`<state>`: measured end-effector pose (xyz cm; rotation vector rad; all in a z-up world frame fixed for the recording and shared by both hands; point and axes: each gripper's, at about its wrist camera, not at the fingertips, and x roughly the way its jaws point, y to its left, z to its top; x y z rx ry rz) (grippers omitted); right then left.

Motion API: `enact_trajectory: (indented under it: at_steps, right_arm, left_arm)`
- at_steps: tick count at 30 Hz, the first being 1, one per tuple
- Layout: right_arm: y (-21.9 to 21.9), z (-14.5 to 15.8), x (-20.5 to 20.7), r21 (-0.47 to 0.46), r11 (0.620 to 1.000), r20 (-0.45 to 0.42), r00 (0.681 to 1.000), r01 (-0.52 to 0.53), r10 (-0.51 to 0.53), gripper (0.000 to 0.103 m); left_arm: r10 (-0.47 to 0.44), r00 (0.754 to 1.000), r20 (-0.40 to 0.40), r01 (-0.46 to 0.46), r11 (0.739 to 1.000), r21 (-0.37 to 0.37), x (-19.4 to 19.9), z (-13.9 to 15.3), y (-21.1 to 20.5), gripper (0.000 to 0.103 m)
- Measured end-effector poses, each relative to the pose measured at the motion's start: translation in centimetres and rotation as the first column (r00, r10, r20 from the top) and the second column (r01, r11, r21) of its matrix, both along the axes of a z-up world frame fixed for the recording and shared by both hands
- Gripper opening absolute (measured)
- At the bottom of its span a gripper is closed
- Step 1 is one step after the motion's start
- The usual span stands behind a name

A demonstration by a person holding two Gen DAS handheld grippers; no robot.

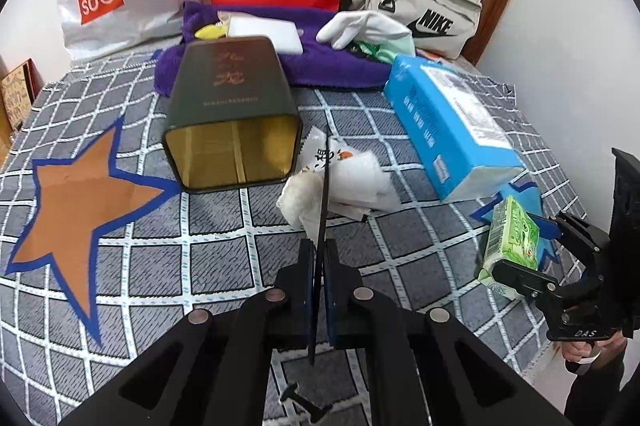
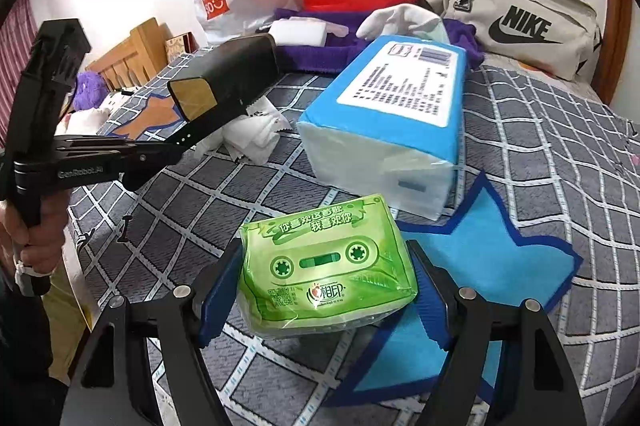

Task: Organize soft objects
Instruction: 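Grasp the black watch strap with the left tool while the right holds the green pack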

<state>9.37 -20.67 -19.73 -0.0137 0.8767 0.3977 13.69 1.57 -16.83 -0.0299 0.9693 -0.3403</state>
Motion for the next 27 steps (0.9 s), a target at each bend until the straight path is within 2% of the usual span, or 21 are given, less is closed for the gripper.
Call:
enact_trajectory:
  at_steps: [9,16,18,21,27]
  right_arm:
    - [-0.8,2.1,-1.1,0.01,1.0,0.039,0.999,0.015,-0.016,0.077]
    - [0.0,1.9,-1.5,-0.005,1.0,0.032,0.999,-0.017,0.017,0.077]
    - [0.1,1.5,-1.4,-0.012,1.0,0.022,1.0,-0.02,0.021,0.077]
    - [0.1,0.9,-1.0,-0.016,1.0,0.007,1.0,-0.017,0.017,0.077]
    - [0.0,0.5,-0.6,-0.015,1.0,-0.002,1.0,-0.02,0.02,0.077]
  left_arm:
    - [0.027,0.999,0.025,-0.027,1.0,0.0,-1.1,1.5,0.5,0.004]
    - [0.06,0.998,-0.014,-0.059,0.997,0.052,0.0,-0.1,-0.3,0.006]
    - [0.056,0.998,-0.021,-0.055,0.997,0.052,0.2,-0.4,-0.7,0.023]
    - [0.051,0.999,-0.004,-0.051,0.994,0.101,0.6,-0.7,-1.6,0.044]
    - [0.043,0.999,-0.024,-0.038,0.978,0.205,1.5,-2.4,-3.7,0.046]
